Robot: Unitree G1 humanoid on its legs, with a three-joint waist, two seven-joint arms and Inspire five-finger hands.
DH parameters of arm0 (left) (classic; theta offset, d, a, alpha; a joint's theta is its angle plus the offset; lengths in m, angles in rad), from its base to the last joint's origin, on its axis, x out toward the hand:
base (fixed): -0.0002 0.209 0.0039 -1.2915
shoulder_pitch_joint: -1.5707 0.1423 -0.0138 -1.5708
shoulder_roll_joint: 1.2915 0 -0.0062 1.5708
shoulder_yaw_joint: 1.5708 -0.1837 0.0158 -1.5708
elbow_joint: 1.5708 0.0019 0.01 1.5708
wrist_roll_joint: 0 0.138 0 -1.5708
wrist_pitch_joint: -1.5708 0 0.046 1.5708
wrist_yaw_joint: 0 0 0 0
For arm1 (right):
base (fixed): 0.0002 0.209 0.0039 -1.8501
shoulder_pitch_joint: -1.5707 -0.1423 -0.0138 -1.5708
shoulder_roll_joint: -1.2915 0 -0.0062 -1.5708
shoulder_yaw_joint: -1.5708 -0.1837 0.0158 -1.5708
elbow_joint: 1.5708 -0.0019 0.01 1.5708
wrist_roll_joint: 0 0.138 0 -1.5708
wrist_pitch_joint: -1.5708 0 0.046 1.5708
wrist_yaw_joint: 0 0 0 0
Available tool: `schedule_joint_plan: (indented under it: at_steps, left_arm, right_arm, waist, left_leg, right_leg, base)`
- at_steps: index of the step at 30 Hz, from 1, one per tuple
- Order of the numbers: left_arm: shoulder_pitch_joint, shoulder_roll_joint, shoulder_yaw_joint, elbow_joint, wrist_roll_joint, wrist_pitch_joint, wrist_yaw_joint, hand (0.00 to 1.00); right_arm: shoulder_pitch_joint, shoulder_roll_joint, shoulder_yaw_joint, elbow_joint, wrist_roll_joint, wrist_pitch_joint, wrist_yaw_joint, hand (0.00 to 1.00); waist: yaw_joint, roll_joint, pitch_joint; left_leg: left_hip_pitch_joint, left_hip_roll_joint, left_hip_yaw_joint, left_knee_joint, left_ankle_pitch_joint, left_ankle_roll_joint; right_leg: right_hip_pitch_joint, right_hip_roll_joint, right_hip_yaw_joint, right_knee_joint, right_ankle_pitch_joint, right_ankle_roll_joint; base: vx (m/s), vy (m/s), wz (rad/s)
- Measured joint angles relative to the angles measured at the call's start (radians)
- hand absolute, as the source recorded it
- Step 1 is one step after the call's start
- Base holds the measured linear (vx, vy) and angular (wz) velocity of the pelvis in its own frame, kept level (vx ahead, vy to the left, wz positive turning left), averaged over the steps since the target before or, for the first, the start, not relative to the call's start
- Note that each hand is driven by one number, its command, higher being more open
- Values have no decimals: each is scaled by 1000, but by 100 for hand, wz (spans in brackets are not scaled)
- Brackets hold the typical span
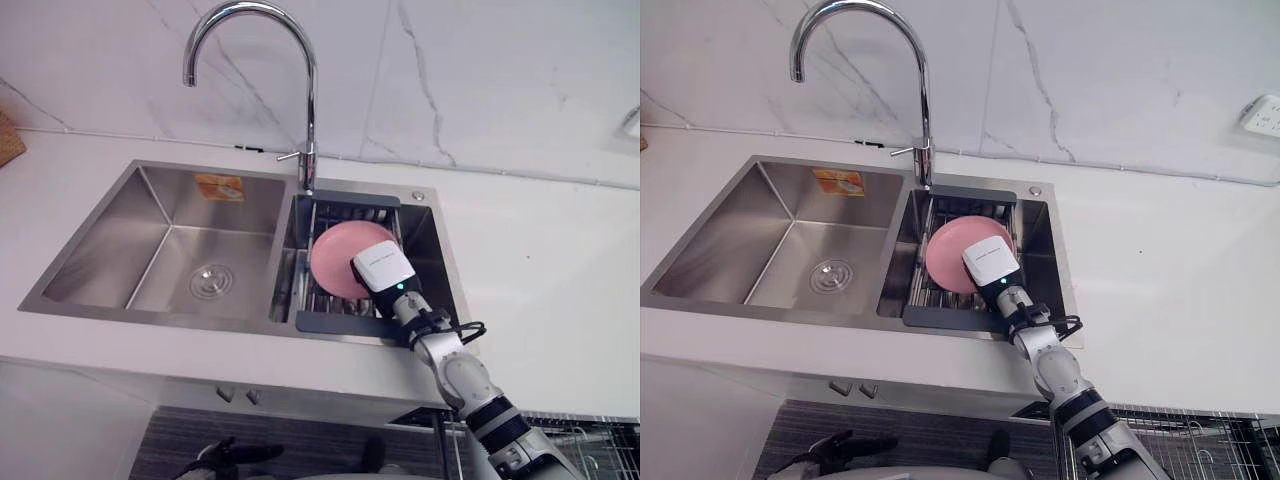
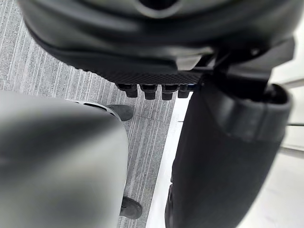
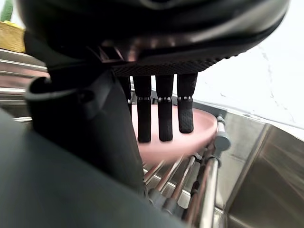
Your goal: Walk over to the sink, pick up the cup, carry it to the dishwasher, place the cup inside the dishwasher, then close the dishwasher door
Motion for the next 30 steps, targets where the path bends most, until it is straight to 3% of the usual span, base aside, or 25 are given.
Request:
schedule_joint_plan:
  at_steps: [12, 16, 22, 28, 29, 30]
  left_arm:
    - [9, -1, 22, 6, -2, -24, 22, 100]
    - [14, -1, 26, 9, -17, -25, 24, 100]
    - [26, -8, 26, 10, -38, -24, 37, 100]
    - [23, -26, 29, 10, -45, -16, 49, 100]
    - [22, -26, 29, 9, -48, -16, 52, 100]
    - [21, -28, 29, 9, -59, -16, 58, 100]
  right_arm:
    - [7, -1, -9, 4, 121, 30, -97, 0]
    - [36, -2, -40, -15, 251, 28, -152, 0]
    - [45, 6, -132, -68, 559, 27, -227, 0]
    - [44, 32, -277, -190, 700, 30, -275, 0]
    - [44, 33, -287, -204, 702, 30, -277, 100]
    - [44, 34, -303, -233, 735, 30, -285, 100]
  waist:
    - [-4, 12, 8]
    - [-3, 24, 16]
    - [-5, 63, 38]
    - [5, 68, 34]
    - [5, 68, 32]
    - [5, 68, 27]
  left_leg:
    - [0, 9, 8, 0, 0, -7]
    - [0, 19, 9, 1, 1, -10]
    - [7, 32, 21, 4, 4, -16]
    - [6, 29, 31, 10, 4, -17]
    - [6, 29, 31, 10, 4, -17]
    - [6, 27, 31, 11, 4, -17]
  right_leg:
    - [-5, 10, 7, 0, -4, 1]
    - [-6, 19, 8, 0, -8, -5]
    - [-8, 35, 21, 0, -5, -18]
    - [-16, 35, 34, 0, 3, -26]
    - [-16, 35, 35, 0, 4, -26]
    - [-16, 34, 37, 0, 4, -26]
  base:
    - [0, 0, -1]
    - [0, 0, 0]
    - [4, -15, -6]
    - [13, 4, -6]
    - [0, 0, 0]
    - [0, 0, 0]
